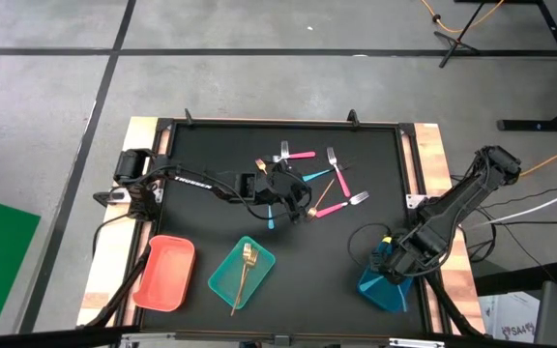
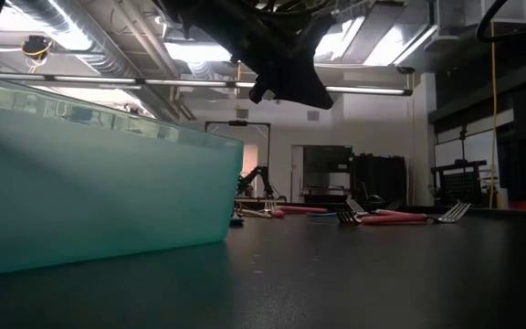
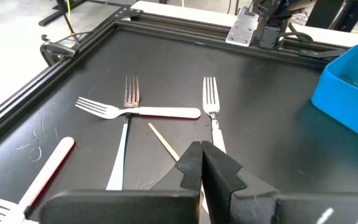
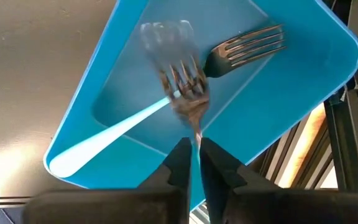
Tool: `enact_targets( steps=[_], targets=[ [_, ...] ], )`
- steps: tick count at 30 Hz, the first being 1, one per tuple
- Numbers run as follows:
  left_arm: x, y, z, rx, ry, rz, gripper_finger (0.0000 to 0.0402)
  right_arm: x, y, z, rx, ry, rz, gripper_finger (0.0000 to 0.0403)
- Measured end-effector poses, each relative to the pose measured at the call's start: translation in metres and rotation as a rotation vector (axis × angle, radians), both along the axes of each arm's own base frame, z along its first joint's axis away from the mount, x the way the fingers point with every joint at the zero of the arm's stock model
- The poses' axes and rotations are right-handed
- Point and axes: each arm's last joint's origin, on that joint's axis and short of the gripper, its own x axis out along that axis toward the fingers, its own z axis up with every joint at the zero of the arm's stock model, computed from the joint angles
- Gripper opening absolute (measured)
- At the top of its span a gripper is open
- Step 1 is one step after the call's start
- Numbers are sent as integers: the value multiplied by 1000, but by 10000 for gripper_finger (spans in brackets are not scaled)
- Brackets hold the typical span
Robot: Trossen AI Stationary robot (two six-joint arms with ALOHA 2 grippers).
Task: Sort silverware by color (type)
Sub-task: Put the blue fork into the blue bin
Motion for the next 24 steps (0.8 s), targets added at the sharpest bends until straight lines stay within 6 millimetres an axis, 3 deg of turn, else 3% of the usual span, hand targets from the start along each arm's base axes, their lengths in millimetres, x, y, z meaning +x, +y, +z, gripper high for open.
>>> enact_targets(
  steps=[8,16,24],
  targets=[
    [0,1,0,0,0,2,0,0,0,0,0,0,0,64],
    [0,11,0,0,0,27,0,-1,-1,2,3,-18,1,64],
    [-1,25,1,0,-11,61,0,-7,-18,24,-112,-314,-31,60]
  ],
)
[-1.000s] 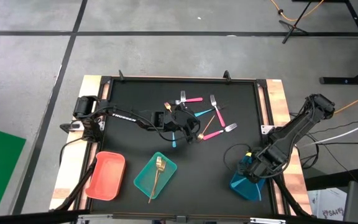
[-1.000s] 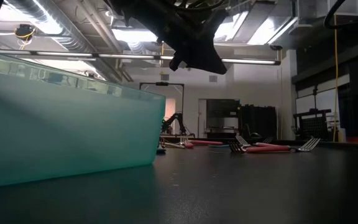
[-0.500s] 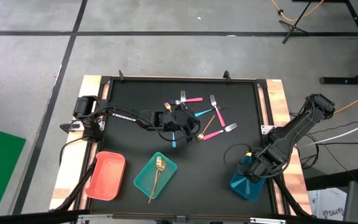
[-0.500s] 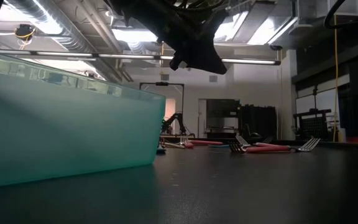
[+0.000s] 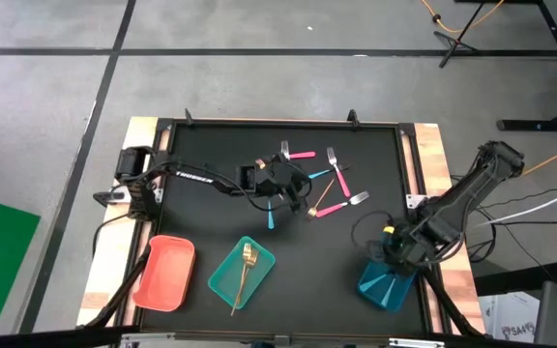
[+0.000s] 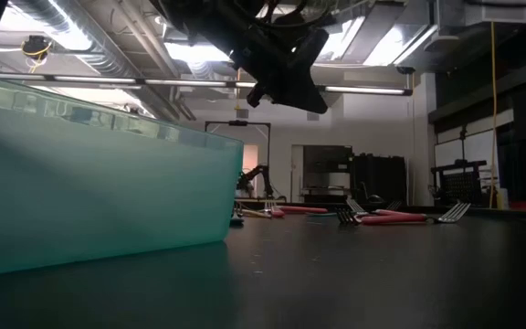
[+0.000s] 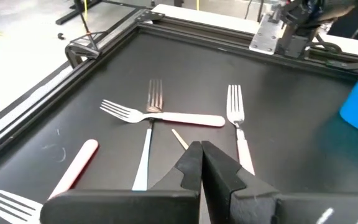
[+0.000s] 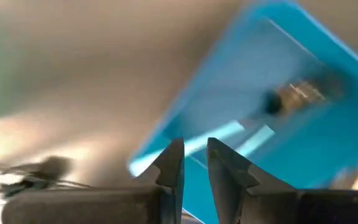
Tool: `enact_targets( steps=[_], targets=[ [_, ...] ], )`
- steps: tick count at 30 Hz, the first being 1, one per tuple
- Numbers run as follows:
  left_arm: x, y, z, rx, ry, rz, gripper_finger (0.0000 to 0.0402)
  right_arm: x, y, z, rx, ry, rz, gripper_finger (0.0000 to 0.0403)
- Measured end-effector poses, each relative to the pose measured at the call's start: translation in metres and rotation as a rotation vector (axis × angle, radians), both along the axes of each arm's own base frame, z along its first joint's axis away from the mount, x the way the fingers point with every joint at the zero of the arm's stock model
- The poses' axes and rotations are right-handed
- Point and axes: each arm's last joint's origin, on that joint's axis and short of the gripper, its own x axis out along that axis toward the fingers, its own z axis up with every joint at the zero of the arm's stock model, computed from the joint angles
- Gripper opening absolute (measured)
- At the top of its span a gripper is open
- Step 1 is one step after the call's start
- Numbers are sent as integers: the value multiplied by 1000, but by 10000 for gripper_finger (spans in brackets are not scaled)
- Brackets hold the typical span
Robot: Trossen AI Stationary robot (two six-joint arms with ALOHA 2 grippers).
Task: Sort silverware by color (type)
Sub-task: Put the blue fork into the blue bin
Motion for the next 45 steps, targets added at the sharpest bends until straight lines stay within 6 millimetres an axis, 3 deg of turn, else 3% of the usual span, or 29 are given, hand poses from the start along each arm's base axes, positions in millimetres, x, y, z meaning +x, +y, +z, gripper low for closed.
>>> enact_targets(
  steps=[7,12,18,23,29,37,45],
  targets=[
    [-1,15,0,-2,0,33,0,-3,-17,15,-262,-305,58,60],
    [-2,28,0,-57,-5,-25,0,0,-24,19,-450,-398,118,60],
    [-5,47,-1,-105,-12,-37,4,12,-40,19,-585,-363,225,60],
    [-14,71,-6,-165,24,51,44,23,-61,19,-695,-299,292,60],
    [-32,90,-21,-372,148,196,87,32,-84,19,-796,-215,381,60],
    [-53,93,-36,-635,306,348,90,36,-103,19,-855,-142,425,60],
    [-57,66,-43,-763,424,416,90,37,-103,19,-857,-144,426,60]
  ],
)
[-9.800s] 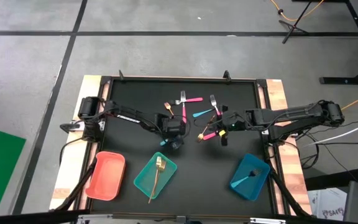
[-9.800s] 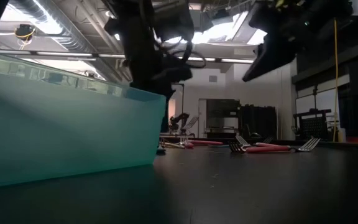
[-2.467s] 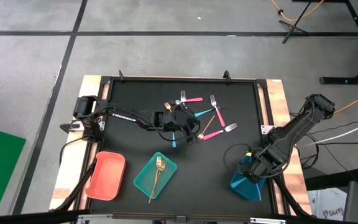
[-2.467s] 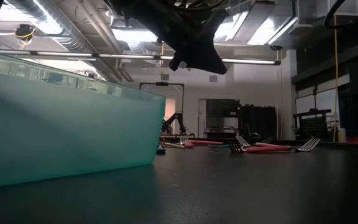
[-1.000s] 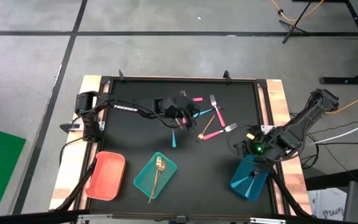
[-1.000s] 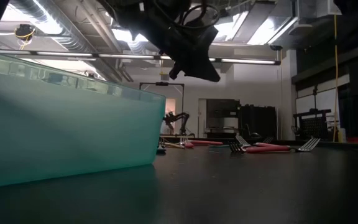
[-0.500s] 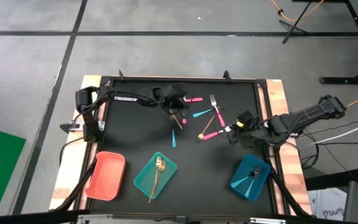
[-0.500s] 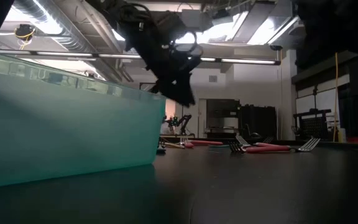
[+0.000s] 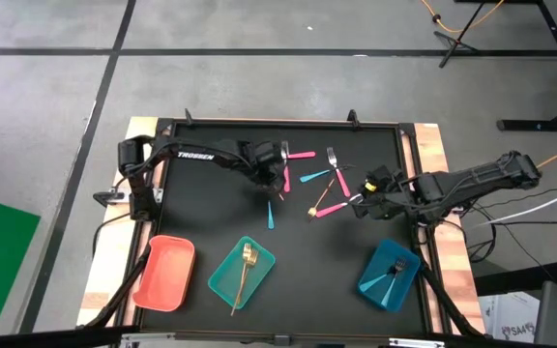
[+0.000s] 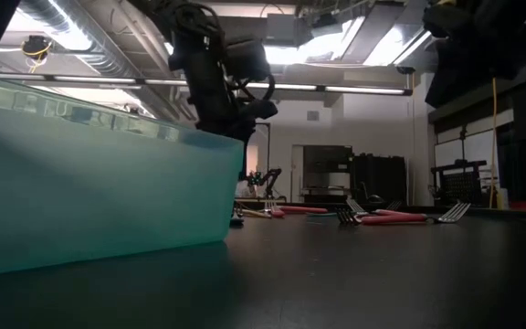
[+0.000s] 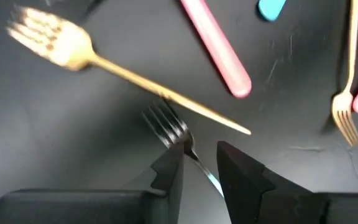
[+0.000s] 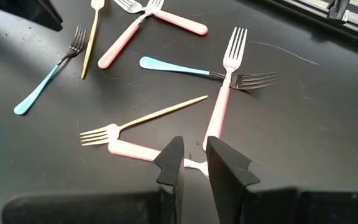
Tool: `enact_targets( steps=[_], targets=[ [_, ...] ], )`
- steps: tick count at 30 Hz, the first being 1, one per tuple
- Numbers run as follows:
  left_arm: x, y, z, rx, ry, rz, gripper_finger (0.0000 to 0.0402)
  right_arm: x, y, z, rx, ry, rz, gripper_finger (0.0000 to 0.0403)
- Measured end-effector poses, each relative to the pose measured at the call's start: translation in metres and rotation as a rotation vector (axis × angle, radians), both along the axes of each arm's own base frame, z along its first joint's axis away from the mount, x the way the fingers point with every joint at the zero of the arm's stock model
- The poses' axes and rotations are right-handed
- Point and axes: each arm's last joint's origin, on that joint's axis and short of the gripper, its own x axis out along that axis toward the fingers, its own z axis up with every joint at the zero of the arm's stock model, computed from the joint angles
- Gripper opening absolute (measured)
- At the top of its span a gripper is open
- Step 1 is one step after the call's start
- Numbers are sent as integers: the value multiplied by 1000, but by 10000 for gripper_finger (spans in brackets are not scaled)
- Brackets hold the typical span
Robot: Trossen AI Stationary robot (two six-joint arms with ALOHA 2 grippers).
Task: Sort silverware by color (type)
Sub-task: Put the blue fork into the blue bin
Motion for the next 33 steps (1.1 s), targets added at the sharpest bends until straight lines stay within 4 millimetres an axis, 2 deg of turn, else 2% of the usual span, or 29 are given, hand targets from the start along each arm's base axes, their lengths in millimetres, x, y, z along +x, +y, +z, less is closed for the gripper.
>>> enact_targets(
  steps=[7,15,21,33],
  targets=[
    [6,-24,0,-39,-7,6,89,4,1,-4,-7,22,-1,60],
    [8,-38,0,2,0,33,89,14,4,-14,-20,79,0,60],
    [10,-39,-5,28,17,44,89,17,5,-17,-4,97,6,60],
    [15,-38,-33,14,98,68,89,19,6,-17,3,80,8,60]
  ],
)
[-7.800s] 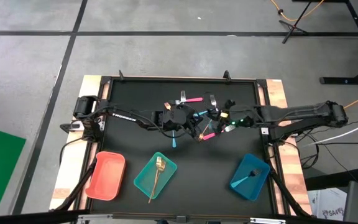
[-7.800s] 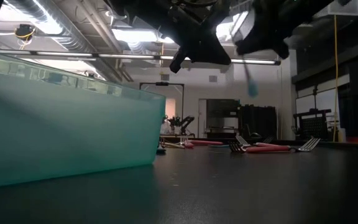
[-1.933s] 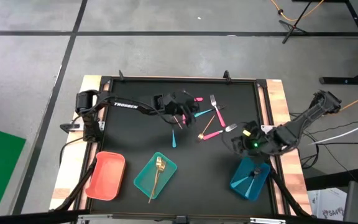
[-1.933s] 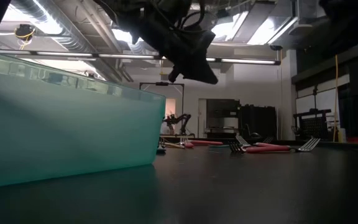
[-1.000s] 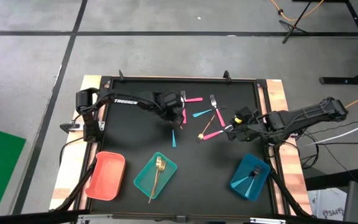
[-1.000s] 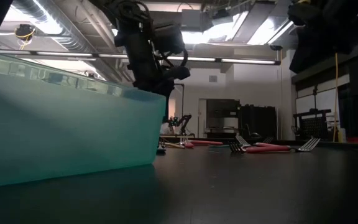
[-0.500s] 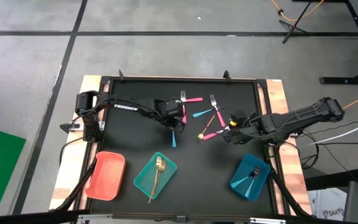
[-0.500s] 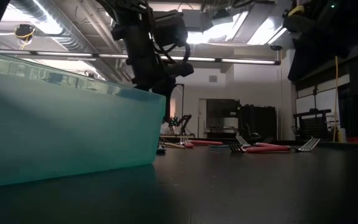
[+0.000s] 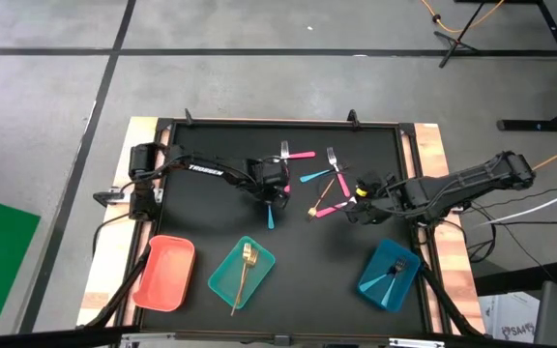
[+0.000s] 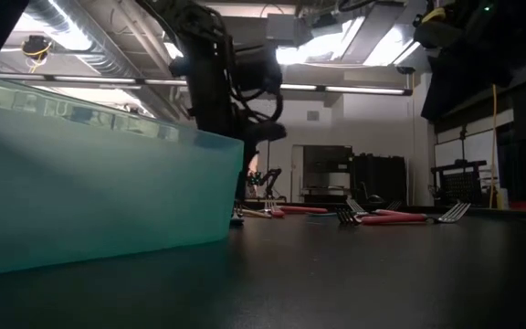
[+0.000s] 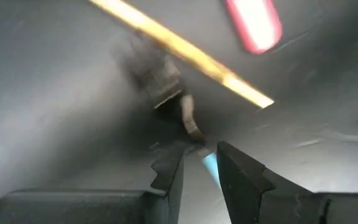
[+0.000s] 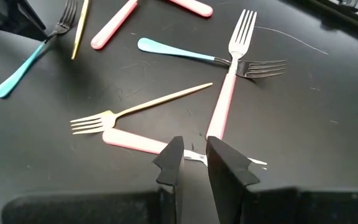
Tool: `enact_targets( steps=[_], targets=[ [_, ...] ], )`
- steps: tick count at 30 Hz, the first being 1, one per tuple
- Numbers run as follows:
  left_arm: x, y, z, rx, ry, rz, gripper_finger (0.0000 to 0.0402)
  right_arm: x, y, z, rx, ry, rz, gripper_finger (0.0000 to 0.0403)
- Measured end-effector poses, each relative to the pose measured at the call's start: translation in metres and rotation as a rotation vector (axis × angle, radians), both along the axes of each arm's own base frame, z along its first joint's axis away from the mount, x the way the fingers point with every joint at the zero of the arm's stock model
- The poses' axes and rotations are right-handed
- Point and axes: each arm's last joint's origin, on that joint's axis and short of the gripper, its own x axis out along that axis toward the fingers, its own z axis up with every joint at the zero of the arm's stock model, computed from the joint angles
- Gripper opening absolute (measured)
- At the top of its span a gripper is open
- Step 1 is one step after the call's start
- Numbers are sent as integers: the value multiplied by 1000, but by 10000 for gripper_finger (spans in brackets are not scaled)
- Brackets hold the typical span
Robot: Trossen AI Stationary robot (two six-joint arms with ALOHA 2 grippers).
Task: Sort silverware by color (type)
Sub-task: Put the blue fork into the blue bin
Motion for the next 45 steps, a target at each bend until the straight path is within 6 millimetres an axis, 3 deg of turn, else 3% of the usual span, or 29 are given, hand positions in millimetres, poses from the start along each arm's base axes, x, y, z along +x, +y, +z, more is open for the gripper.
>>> enact_targets(
  steps=[14,29,45],
  targets=[
    [5,1,-14,-16,12,18,86,0,0,0,-7,-2,-2,60],
    [3,1,-16,11,36,26,6,0,0,0,-7,-2,-2,60],
    [5,2,-16,22,19,34,6,0,0,0,-8,0,-1,60]
  ],
)
